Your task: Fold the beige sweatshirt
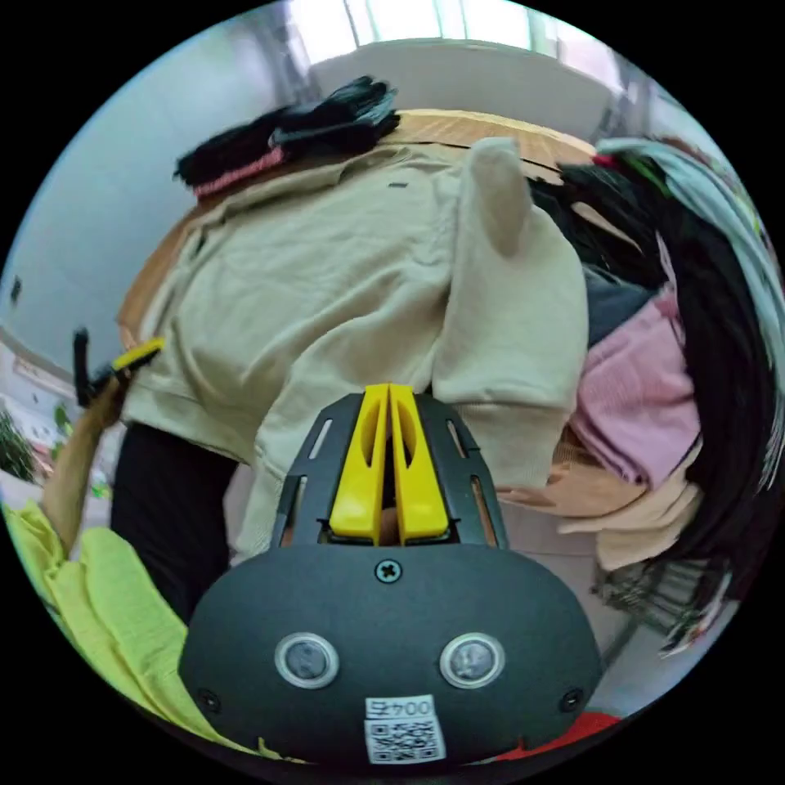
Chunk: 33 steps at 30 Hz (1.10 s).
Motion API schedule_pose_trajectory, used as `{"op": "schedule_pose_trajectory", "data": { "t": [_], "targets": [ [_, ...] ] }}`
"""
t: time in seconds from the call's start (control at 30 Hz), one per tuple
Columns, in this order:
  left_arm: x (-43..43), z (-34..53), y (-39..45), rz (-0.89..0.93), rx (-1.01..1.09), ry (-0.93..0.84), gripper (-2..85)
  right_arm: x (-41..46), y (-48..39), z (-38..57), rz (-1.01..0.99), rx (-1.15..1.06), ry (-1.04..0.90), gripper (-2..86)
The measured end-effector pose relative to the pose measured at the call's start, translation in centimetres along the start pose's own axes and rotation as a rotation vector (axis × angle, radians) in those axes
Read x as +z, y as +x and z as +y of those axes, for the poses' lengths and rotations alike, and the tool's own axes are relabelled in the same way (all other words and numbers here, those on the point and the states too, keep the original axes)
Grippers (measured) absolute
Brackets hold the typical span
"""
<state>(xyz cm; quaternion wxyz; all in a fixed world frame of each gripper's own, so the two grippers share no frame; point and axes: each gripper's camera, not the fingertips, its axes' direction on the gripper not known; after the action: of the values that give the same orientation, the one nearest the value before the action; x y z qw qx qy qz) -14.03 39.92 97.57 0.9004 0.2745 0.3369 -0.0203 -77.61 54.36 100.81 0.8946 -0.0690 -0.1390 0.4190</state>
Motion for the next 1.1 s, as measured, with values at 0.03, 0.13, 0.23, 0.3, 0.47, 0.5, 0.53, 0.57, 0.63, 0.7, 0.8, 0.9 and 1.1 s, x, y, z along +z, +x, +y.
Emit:
{"op": "schedule_pose_trajectory", "data": {
  "t": [0.03, 0.13, 0.23, 0.3, 0.47, 0.5, 0.53, 0.57, 0.63, 0.7, 0.8, 0.9, 1.1],
  "targets": [
    [0.1, 0.0, -0.7, 0.042, -0.016, 0.000, 8.4, -0.8, 1.1, 0.5, -0.039, 0.053, 0.017, 2.1],
    [-0.4, -0.1, -3.1, 0.219, -0.113, -0.034, 12.0, -5.6, 6.0, 4.6, -0.326, 0.238, 0.164, 8.6],
    [-1.6, 1.4, -5.5, 0.383, -0.201, -0.029, 14.3, -8.4, 7.7, 8.8, -0.457, 0.272, 0.200, 12.4],
    [-2.2, 3.0, -6.4, 0.444, -0.221, -0.041, 15.1, -9.3, 7.1, 11.2, -0.500, 0.260, 0.173, 14.1],
    [-3.0, 8.8, -7.7, 0.523, -0.294, -0.048, 17.4, -8.7, 6.6, 13.2, -0.537, 0.363, 0.163, 16.0],
    [-3.0, 9.3, -7.7, 0.533, -0.298, -0.045, 17.6, -8.8, 6.8, 13.2, -0.521, 0.397, 0.179, 15.9],
    [-2.8, 10.2, -7.5, 0.551, -0.309, -0.043, 17.8, -8.8, 6.8, 13.1, -0.512, 0.408, 0.181, 16.0],
    [-2.5, 10.8, -7.1, 0.569, -0.313, -0.041, 18.1, -9.0, 6.9, 12.8, -0.488, 0.424, 0.186, 16.1],
    [-2.0, 11.4, -6.2, 0.581, -0.315, -0.037, 18.4, -9.4, 6.7, 12.2, -0.443, 0.421, 0.187, 16.3],
    [-1.9, 11.5, -5.5, 0.549, -0.311, -0.021, 18.6, -9.6, 6.4, 11.6, -0.430, 0.419, 0.187, 16.5],
    [-1.7, 11.2, -5.0, 0.549, -0.303, -0.001, 18.7, -9.5, 5.7, 11.2, -0.447, 0.411, 0.176, 16.7],
    [-1.2, 10.9, -4.8, 0.555, -0.297, 0.001, 18.6, -9.9, 5.1, 11.0, -0.412, 0.402, 0.182, 16.6],
    [-0.5, 10.1, -2.2, 0.490, -0.221, 0.012, 18.7, -10.8, 5.7, 12.2, -0.373, 0.484, 0.218, 16.4]
  ]
}}
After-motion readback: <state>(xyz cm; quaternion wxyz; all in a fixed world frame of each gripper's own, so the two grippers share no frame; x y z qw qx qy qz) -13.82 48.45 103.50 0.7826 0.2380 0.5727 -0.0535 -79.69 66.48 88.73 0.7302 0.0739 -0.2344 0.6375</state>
